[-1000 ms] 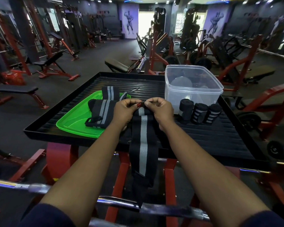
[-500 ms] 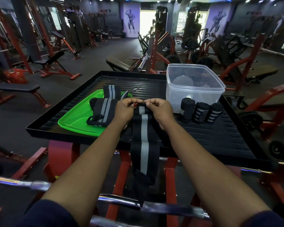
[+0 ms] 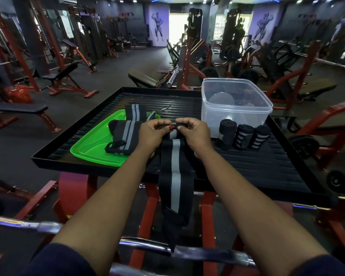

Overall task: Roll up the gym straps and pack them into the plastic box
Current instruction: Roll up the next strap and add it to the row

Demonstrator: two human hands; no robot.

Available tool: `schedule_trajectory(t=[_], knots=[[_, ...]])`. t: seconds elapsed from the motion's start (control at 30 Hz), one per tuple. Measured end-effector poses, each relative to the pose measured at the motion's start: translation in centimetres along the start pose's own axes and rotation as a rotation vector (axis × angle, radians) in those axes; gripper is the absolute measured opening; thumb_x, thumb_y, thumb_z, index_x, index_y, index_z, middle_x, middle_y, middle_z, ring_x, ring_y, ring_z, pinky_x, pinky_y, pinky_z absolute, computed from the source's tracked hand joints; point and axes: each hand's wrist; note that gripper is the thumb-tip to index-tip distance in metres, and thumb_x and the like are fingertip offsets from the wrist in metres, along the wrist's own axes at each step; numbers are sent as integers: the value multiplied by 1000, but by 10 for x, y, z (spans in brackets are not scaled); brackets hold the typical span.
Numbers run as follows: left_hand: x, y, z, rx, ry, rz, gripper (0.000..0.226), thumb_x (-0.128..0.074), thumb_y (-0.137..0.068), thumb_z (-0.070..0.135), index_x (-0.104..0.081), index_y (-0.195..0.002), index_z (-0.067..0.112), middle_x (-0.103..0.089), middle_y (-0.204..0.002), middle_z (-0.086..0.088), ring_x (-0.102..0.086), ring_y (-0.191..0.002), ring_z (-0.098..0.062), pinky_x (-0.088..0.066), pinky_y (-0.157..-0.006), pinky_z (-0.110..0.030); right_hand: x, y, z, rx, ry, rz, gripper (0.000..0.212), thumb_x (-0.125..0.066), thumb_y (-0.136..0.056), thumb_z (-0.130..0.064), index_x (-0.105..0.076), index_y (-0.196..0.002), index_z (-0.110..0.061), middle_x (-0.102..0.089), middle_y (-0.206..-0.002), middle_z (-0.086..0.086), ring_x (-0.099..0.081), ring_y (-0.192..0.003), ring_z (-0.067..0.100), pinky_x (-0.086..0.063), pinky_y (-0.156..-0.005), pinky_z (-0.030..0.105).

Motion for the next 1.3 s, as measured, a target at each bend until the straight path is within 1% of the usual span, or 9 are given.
schedule_trajectory(t=[0.1,0.23,0.37,0.5,0.63,0.87,1.0,1.17,1.3], knots=[[0,0,1,-20,-17,12,16,-71,-79,-1,-71,-89,11,-72,-90,-2,-68,-88,-14,-54,-84,-24,-1,1,0,-13,23,-17,17,-69,-87,-11,-73,-104,-13,-74,-100,2,-68,-92,9,-52,-85,19],[0,-3,-3,-86,-107,7,15,-68,-81,-1,-72,-90,10,-73,-90,-5,-69,-88,-15,-54,-87,-28,0,-1,3,79,218,-38,15,-67,-90,-22,-76,-99,-15,-75,-97,-3,-66,-92,7,-48,-83,18],[1,-3,-4,-136,-154,1,14,-68,-82,0,-71,-94,7,-71,-92,-5,-67,-85,-12,-53,-87,-27,0,-4,5,56,149,-32,10,-70,-87,-18,-76,-95,-16,-75,-95,-1,-68,-93,12,-53,-90,29],[1,-1,-1,-118,-91,-18,15,-70,-81,0,-69,-88,14,-70,-89,-1,-67,-87,-12,-53,-85,-24,-1,-3,6,16,54,-41,14,-72,-85,-14,-72,-83,-28,-75,-93,-2,-69,-94,14,-54,-93,37],[-2,2,0,-83,27,-26,18,-74,-76,-2,-68,-93,3,-71,-94,-10,-68,-91,-19,-55,-85,-27,-1,-3,5,-22,-31,-17,15,-73,-83,-11,-72,-81,-26,-75,-93,2,-70,-94,19,-55,-92,41],[-1,1,0,-65,94,-19,14,-68,-81,-4,-71,-89,6,-72,-92,-10,-69,-91,-18,-53,-86,-27,-1,-1,1,-12,-35,0,10,-75,-81,-15,-71,-83,-23,-74,-92,3,-70,-92,19,-56,-88,36],[1,1,1,-53,109,10,18,-68,-80,-7,-72,-87,10,-73,-91,-9,-69,-91,-19,-54,-86,-29,0,-1,2,-7,41,-37,10,-70,-88,-26,-72,-97,-23,-74,-98,-2,-67,-95,11,-54,-91,34],[-1,4,3,-59,94,-14,22,-69,-79,-4,-71,-96,10,-72,-97,-5,-68,-93,-14,-53,-86,-25,0,-3,2,-30,8,-25,11,-70,-87,-13,-71,-96,-20,-74,-98,2,-69,-95,16,-55,-92,37],[-1,3,3,-83,53,39,20,-68,-86,12,-71,-106,8,-72,-101,-4,-66,-96,-9,-51,-88,-21,0,-3,2,-51,-51,2,17,-72,-84,-9,-70,-90,-24,-73,-95,5,-67,-89,20,-56,-91,39]])
Point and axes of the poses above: each hand's wrist, its own y-axis away from the middle knuckle, its own x-axis out of the back of the hand, z = x × y
